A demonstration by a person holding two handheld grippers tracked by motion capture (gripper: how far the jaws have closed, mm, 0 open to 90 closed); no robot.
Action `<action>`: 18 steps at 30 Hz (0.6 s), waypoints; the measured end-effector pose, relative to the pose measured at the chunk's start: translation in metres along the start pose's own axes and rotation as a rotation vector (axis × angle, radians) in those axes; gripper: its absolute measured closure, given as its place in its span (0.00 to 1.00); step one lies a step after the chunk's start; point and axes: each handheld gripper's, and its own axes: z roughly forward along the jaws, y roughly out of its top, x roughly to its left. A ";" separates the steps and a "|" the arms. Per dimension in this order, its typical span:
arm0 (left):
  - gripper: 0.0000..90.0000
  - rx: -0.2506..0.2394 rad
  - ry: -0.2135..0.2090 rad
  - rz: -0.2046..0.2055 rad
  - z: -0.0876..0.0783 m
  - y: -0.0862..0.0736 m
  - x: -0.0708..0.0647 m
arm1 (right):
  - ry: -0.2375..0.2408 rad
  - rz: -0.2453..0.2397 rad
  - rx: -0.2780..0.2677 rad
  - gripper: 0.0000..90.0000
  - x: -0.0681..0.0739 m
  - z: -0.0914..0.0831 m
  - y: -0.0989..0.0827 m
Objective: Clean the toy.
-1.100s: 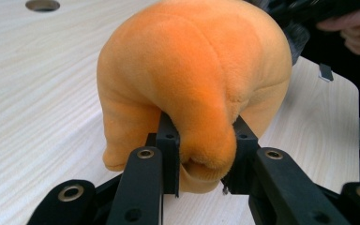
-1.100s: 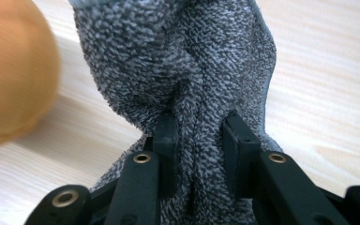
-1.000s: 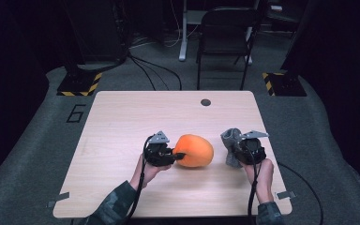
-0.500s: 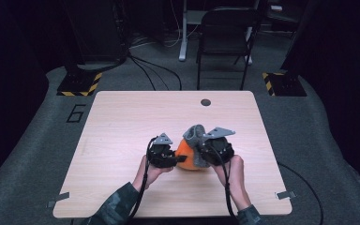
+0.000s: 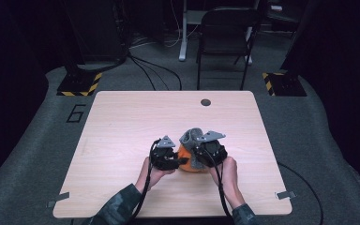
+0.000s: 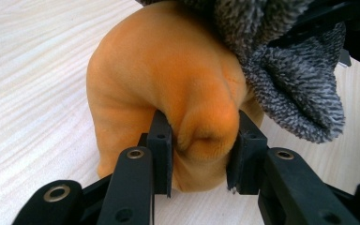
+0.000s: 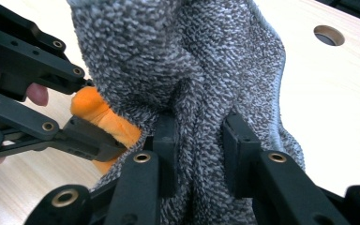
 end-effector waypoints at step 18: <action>0.74 -0.024 -0.020 -0.029 0.001 -0.003 -0.001 | -0.070 0.081 0.066 0.77 -0.036 -0.002 -0.027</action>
